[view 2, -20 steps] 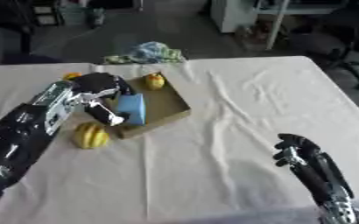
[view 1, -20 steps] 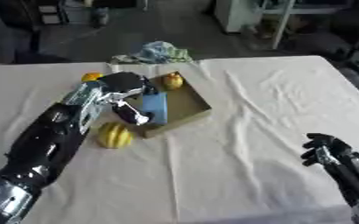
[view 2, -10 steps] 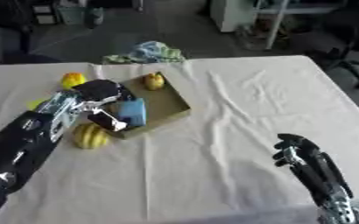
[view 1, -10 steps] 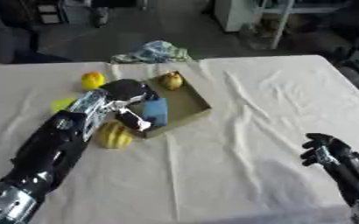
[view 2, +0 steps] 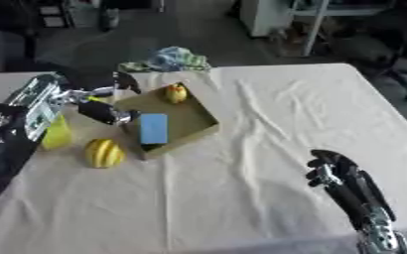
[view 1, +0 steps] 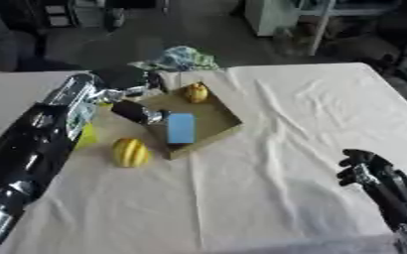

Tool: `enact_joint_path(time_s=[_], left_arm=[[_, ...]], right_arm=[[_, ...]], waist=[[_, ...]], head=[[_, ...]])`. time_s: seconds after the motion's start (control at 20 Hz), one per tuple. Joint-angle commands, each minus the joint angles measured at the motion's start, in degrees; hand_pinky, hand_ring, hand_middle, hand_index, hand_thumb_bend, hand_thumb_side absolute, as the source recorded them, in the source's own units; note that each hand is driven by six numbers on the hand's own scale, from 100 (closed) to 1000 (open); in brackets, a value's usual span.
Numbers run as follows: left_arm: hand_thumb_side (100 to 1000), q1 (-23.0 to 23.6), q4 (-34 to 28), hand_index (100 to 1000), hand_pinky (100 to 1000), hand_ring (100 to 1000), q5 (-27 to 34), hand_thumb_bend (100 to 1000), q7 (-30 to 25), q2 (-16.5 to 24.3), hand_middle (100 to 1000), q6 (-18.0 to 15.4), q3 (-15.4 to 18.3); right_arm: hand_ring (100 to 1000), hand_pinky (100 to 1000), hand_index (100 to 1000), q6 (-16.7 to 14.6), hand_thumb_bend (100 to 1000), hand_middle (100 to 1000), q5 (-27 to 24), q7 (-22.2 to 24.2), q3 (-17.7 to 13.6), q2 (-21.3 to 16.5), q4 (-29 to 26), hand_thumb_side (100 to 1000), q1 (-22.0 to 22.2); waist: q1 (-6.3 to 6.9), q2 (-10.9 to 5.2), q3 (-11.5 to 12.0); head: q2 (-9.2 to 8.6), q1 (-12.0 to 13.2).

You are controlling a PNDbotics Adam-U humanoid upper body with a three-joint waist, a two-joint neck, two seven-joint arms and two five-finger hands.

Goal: Pick up objects on the table and place them in the box.

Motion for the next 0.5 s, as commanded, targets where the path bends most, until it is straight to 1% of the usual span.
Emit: enact_joint_path(time_s=[0.05,0.25,0.3,0.35,0.5], left_arm=[[857,-0.92,-1.34,885,787,784,1.10,221,0.92,1.10,829,1.20,-0.19],[754,-0.72,-2.39,876,779,773,1.81,164,1.31,2.10,817,1.47,-0.02],[750,-0.71,-2.89,876,779,772,2.19,163,1.06,2.64,816,1.62,0.21],[708,-0.75,-3.41,875,779,771,2.67,175,0.65,3.49,811,1.79,0.54],[694,-0.65,-5.04,880,787,780,3.91,211,-2.21,6.96,821,1.46,1.22]], right_arm=[[558,514,761,-0.09,100,584,0.16,0.06,-0.41,-0.90,-0.66,559,-0.79],[558,515,761,-0.13,100,584,0.23,-0.13,-0.62,-1.04,-0.57,559,-0.78],[558,515,761,-0.12,100,584,0.25,-0.16,-0.65,-1.03,-0.57,560,-0.82],[558,515,761,-0.11,100,584,0.27,-0.18,-0.67,-1.03,-0.58,562,-0.85],[558,515,761,-0.10,100,584,0.34,-0.20,-0.81,-1.12,-0.70,562,-0.99]], waist=[[0.20,0.07,-0.13],[0.24,0.12,-0.14],[0.29,0.15,-0.12],[0.41,0.17,-0.02],[0.78,0.25,0.23]], head=[[-0.20,-0.32],[-0.20,-0.35],[-0.20,-0.39],[-0.20,-0.57],[-0.20,-1.02]])
